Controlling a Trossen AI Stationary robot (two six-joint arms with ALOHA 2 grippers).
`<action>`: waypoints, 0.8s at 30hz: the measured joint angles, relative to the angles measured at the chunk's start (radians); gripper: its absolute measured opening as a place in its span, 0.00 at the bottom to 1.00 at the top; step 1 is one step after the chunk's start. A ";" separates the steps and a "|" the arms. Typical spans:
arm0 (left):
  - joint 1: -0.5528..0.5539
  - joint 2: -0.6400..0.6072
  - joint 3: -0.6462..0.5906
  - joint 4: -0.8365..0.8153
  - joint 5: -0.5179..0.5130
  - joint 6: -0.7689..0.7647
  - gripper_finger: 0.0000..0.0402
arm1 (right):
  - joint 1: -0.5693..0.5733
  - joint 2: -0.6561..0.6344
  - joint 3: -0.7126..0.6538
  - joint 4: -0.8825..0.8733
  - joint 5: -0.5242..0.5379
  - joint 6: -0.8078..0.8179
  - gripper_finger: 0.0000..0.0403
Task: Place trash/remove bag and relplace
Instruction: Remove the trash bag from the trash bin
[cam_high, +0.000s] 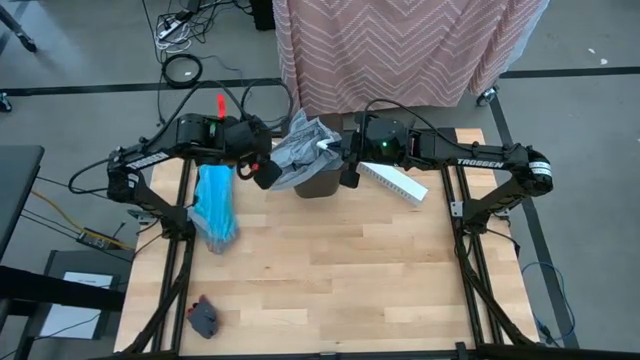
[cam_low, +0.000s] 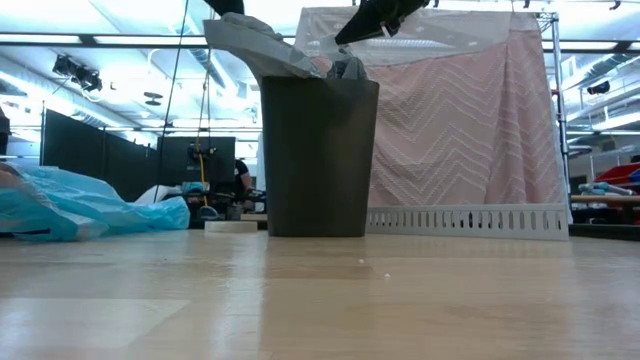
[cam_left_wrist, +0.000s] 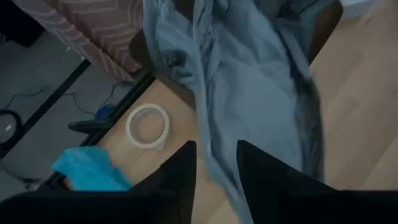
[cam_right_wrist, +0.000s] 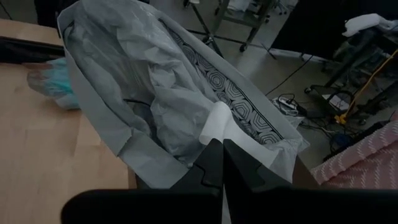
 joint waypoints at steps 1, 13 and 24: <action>0.000 0.000 0.000 0.007 0.002 0.000 0.31 | 0.000 0.000 0.000 0.000 0.000 0.000 0.00; 0.001 0.006 0.000 -0.050 -0.031 0.002 0.32 | 0.000 0.000 0.000 0.000 -0.017 -0.008 0.00; 0.009 0.006 0.000 -0.052 -0.031 -0.003 0.32 | 0.000 0.000 0.000 0.000 -0.026 -0.017 0.00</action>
